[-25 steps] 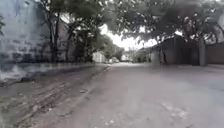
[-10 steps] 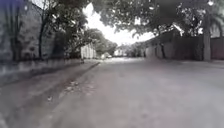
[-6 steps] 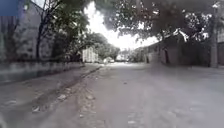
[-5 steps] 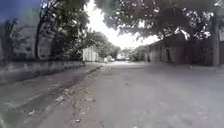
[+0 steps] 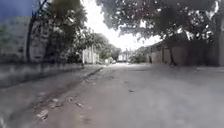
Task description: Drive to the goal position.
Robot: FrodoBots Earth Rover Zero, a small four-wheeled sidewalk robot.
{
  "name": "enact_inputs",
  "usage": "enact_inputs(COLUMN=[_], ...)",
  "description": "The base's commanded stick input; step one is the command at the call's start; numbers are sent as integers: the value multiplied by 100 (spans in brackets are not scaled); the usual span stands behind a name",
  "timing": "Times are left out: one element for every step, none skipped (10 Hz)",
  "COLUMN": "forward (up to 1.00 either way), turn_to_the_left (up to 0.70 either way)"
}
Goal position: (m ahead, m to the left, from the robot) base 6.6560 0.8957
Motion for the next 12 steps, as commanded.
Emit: enact_inputs(forward=[100,100,100,100,100,100,100,100,100,100,100,100], turn_to_the_left=[0,0,0,0,0,0,0,0,0,-16,-37,-40])
